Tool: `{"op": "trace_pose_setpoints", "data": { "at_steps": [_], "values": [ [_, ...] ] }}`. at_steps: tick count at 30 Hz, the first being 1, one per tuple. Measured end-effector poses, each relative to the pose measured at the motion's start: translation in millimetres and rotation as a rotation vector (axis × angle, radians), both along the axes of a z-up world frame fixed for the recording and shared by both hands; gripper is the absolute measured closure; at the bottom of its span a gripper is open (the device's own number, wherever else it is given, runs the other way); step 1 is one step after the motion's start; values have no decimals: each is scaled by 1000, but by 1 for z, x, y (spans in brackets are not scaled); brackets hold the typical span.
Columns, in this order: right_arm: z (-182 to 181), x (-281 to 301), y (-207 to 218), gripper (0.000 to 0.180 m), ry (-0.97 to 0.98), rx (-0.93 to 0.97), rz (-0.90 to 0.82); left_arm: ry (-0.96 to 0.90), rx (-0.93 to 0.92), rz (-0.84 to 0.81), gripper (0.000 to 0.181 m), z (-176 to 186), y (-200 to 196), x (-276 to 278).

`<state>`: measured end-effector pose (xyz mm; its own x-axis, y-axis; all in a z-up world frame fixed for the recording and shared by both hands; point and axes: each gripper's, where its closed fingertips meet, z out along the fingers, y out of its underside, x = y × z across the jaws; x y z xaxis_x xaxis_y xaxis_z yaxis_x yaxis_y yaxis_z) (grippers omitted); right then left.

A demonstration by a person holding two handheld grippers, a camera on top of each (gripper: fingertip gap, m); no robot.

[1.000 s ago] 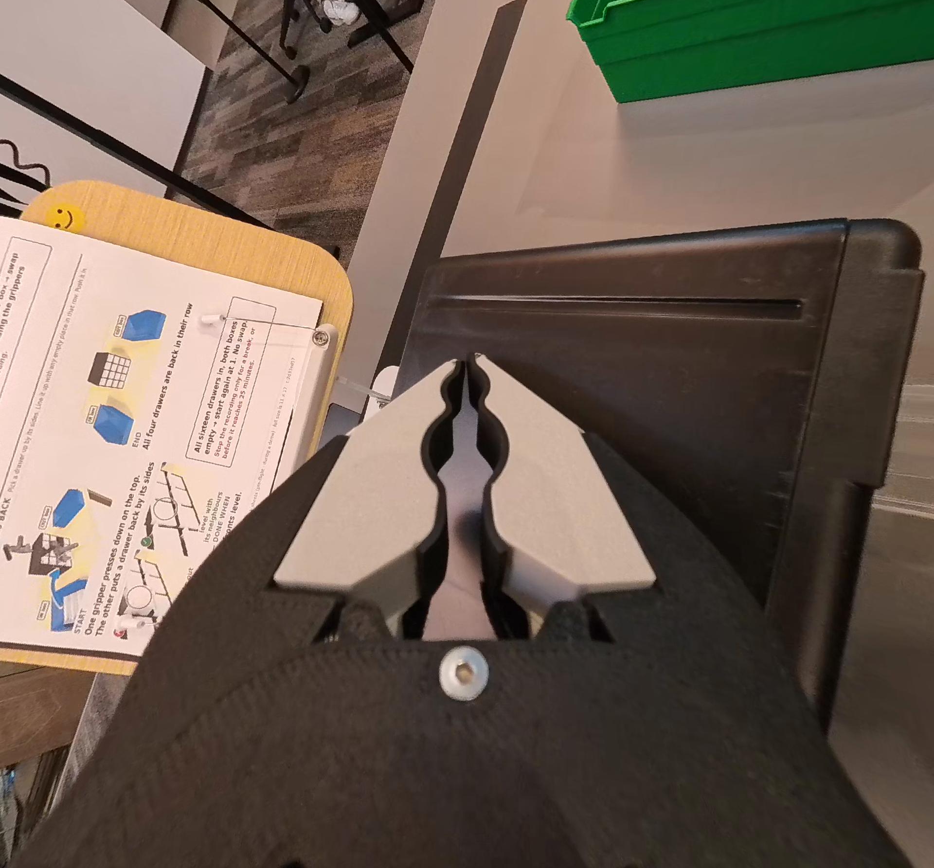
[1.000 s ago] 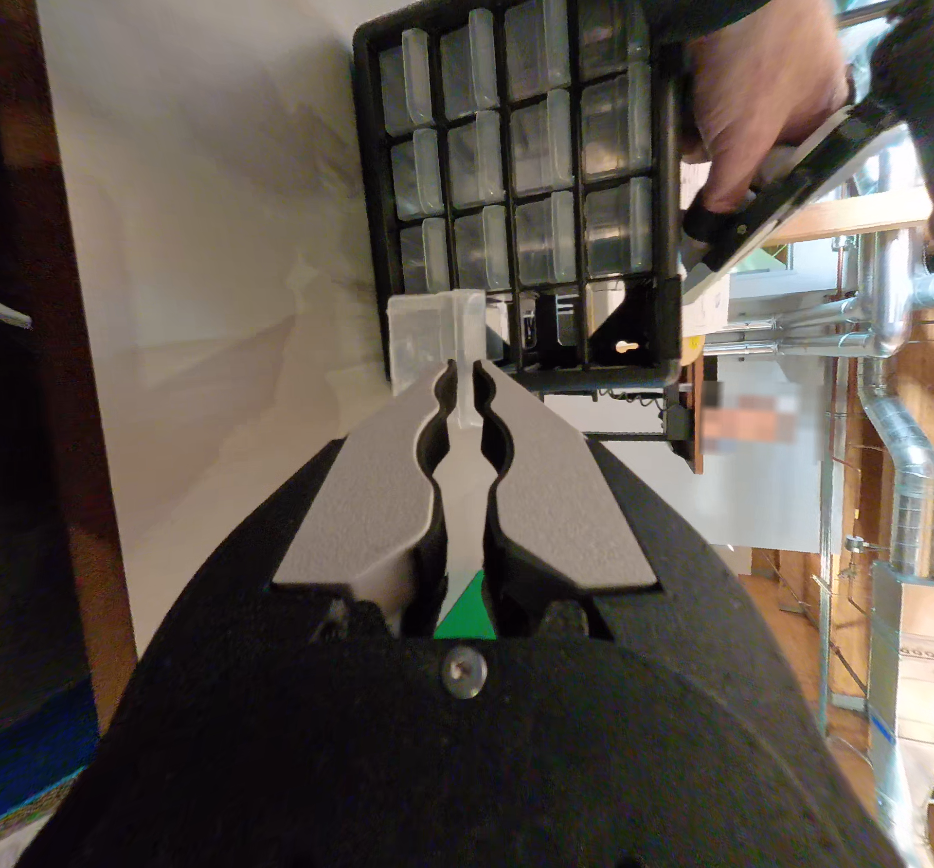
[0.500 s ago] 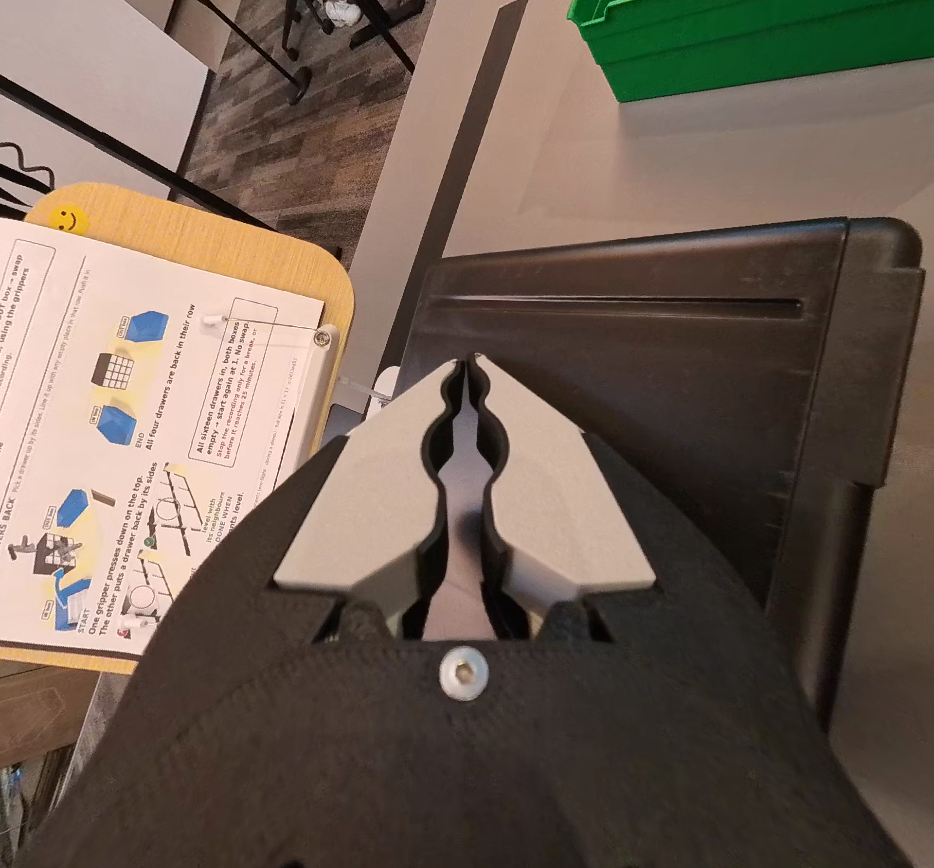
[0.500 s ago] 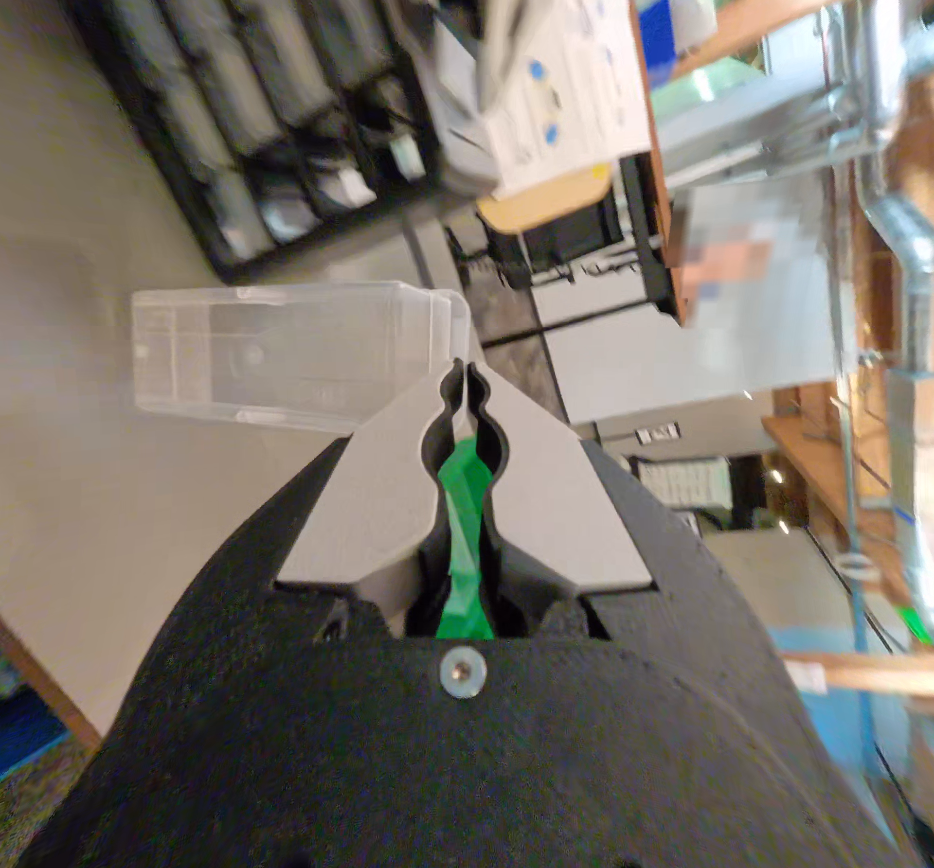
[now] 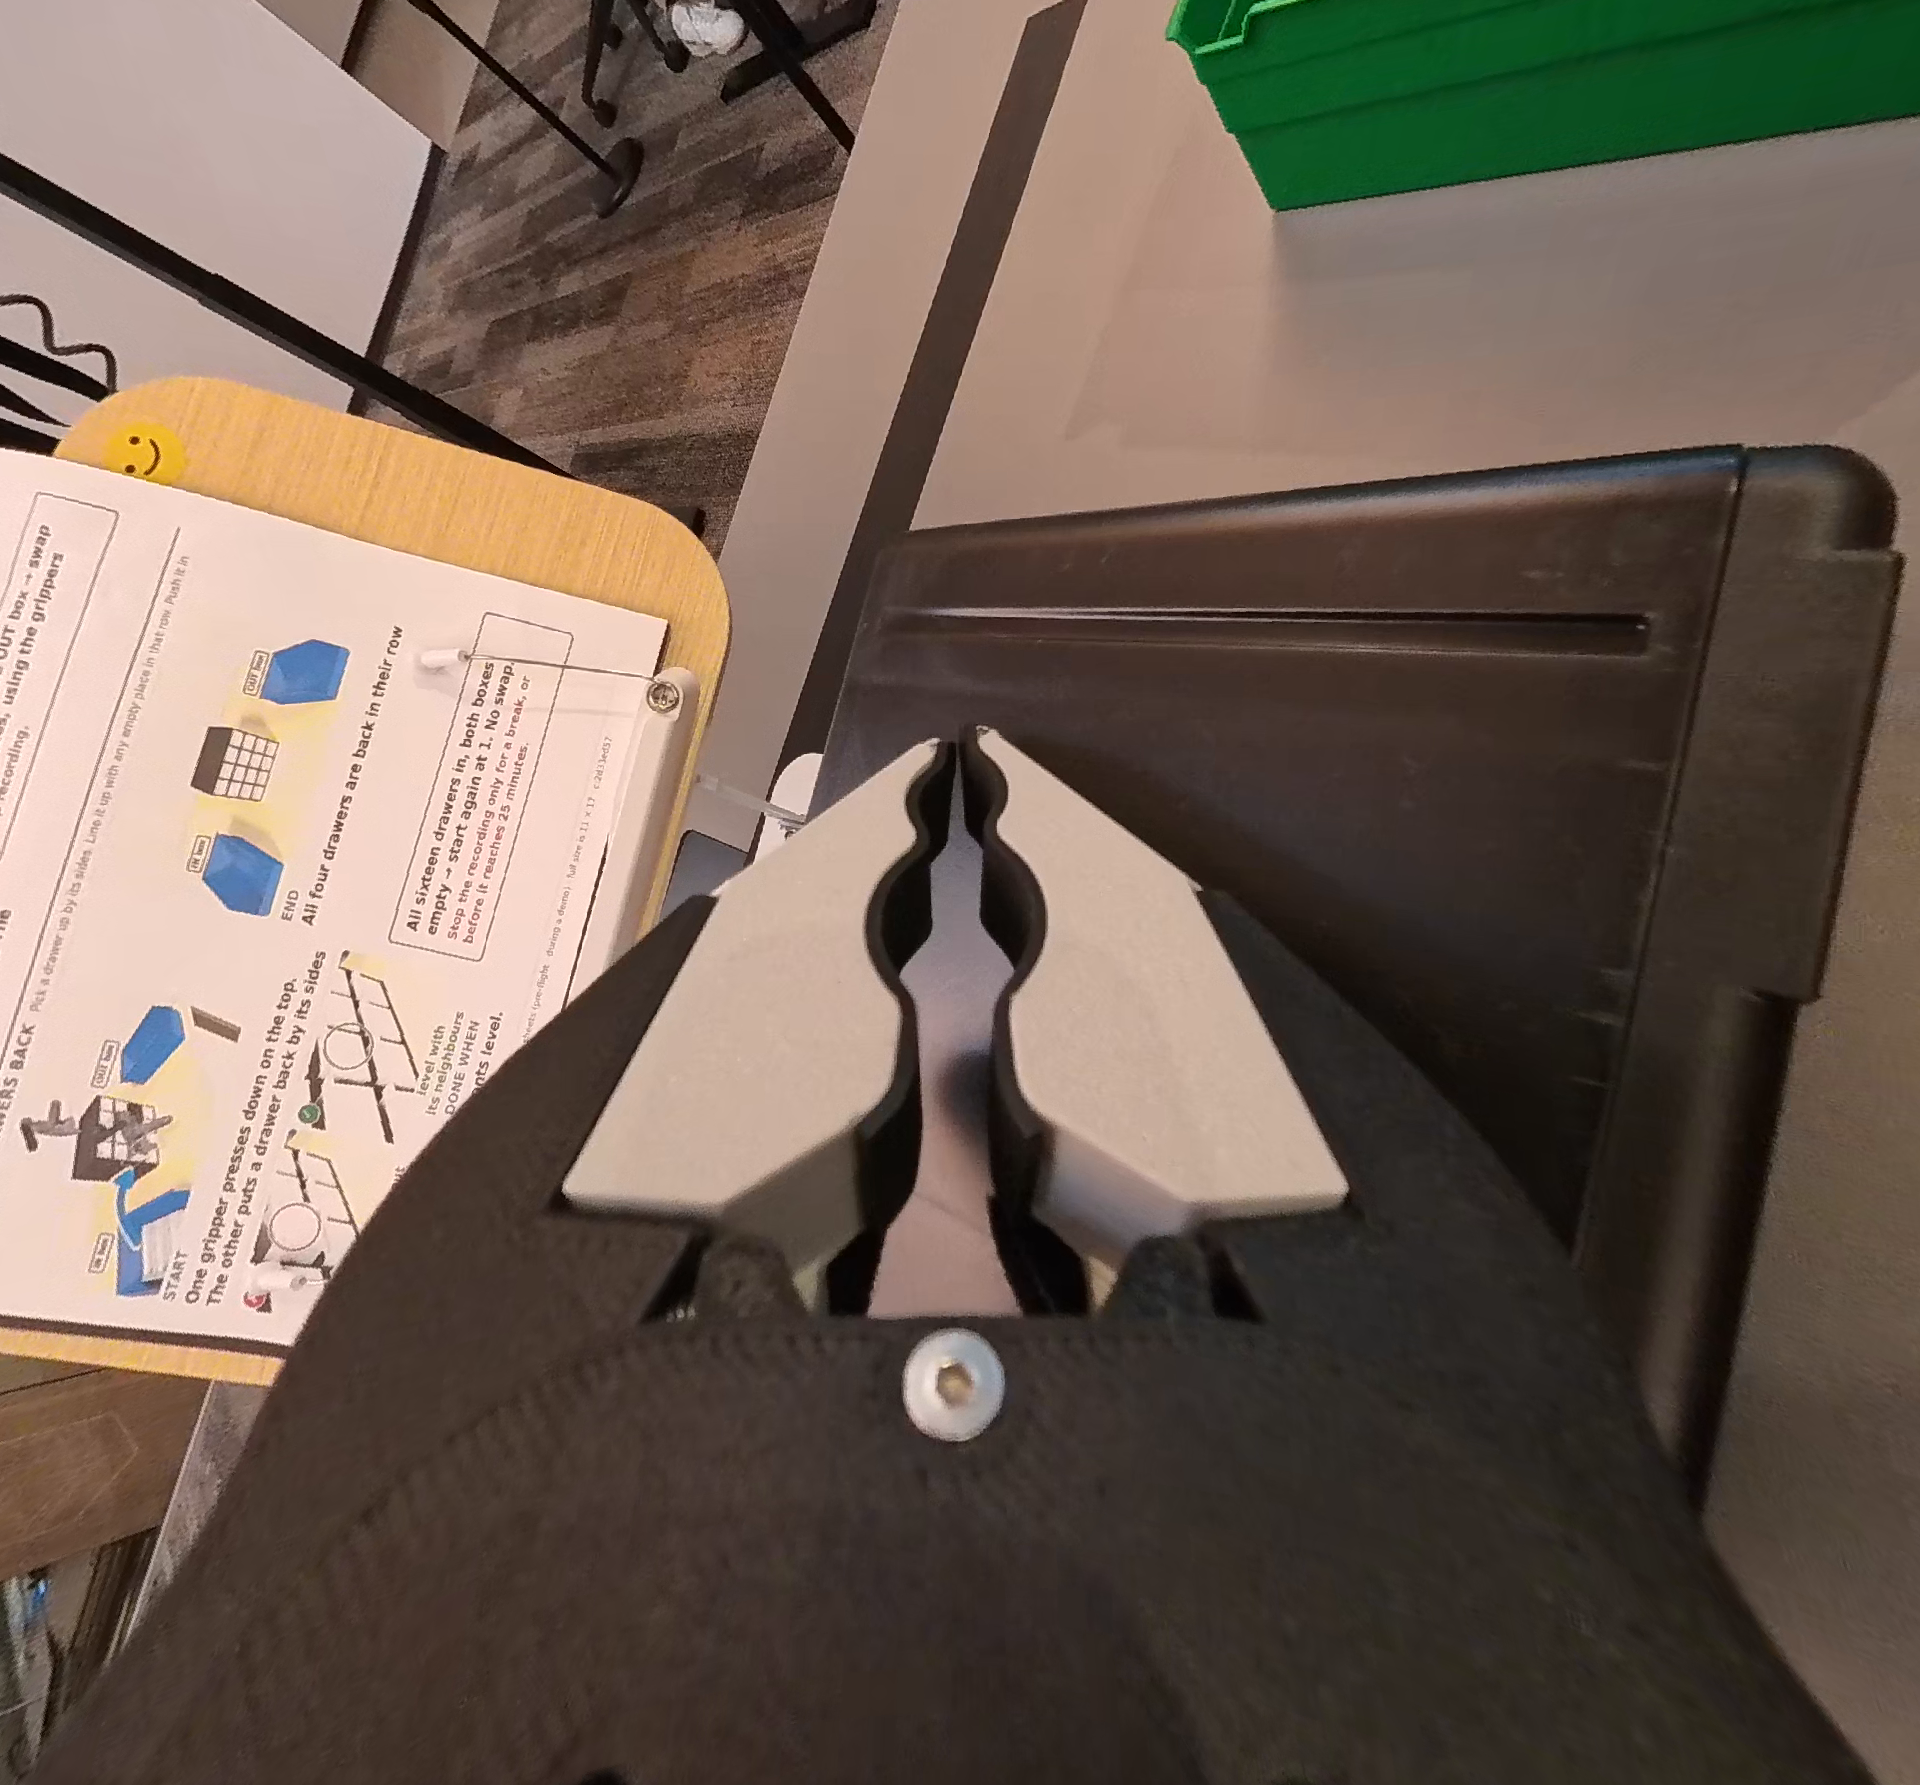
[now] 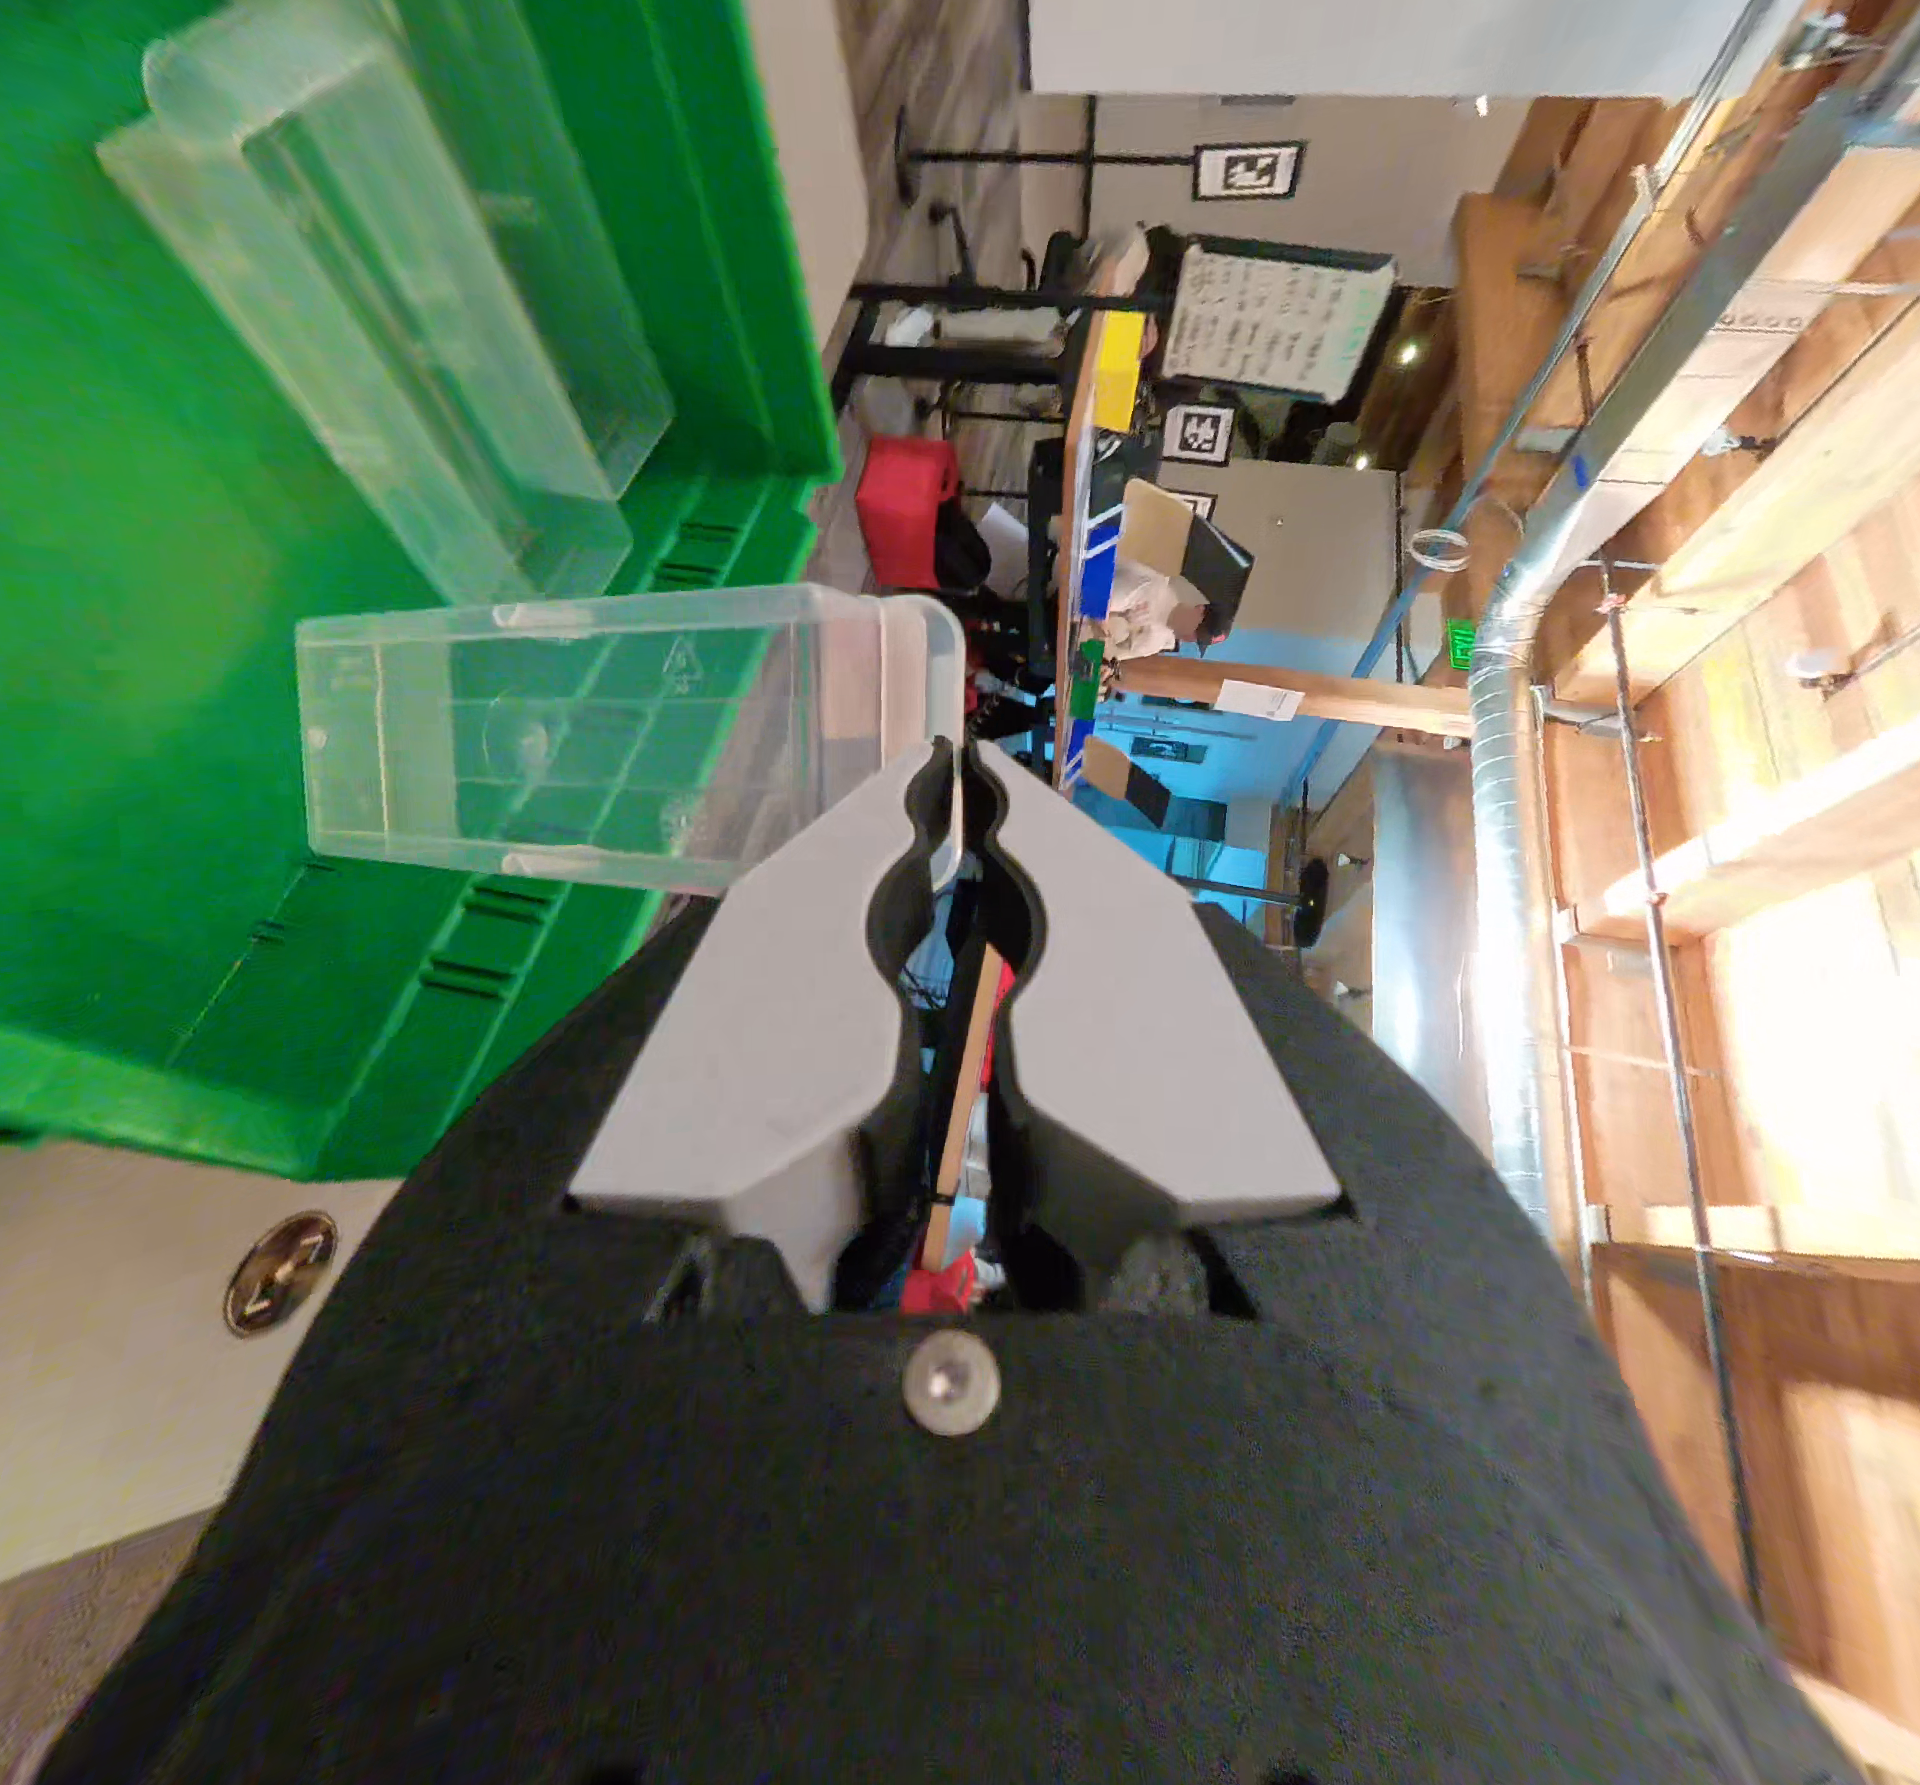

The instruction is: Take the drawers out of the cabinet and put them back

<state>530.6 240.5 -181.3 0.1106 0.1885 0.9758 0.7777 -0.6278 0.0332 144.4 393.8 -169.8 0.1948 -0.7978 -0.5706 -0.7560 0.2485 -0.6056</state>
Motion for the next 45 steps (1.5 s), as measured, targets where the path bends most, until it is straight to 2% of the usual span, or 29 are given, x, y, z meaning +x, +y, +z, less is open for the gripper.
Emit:
{"op": "trace_pose_setpoints", "data": {
  "at_steps": [3,6,10,14,18,21,23,26,31,37,39,45],
  "values": [
    [-44,12,9,180,3,-54,-28,0,-1,0,181,0,0,0],
    [-54,-7,8,179,37,-32,7,1,0,-1,181,0,0,0],
    [-73,-56,-3,177,142,-119,65,2,1,-1,181,0,0,0],
    [-106,-88,-8,175,361,-212,79,1,1,-1,181,0,0,0],
    [-127,-82,4,174,523,-245,31,1,1,-1,181,0,0,0],
    [-143,-79,17,179,765,-259,-1,1,0,-1,181,0,0,0],
    [-151,-74,22,156,891,-283,-45,1,0,-1,181,0,0,0],
    [-137,-71,25,153,985,-267,-15,1,1,-1,181,0,0,0],
    [-134,-49,-8,155,936,-455,-55,1,-1,-1,181,0,0,0],
    [-179,-15,-35,159,773,-703,-196,1,0,-1,181,0,0,0],
    [-190,-3,-29,165,726,-696,-230,1,0,-1,181,0,0,0],
    [-193,-4,9,174,716,-601,-144,1,-3,-1,181,0,0,0]
  ]
}}
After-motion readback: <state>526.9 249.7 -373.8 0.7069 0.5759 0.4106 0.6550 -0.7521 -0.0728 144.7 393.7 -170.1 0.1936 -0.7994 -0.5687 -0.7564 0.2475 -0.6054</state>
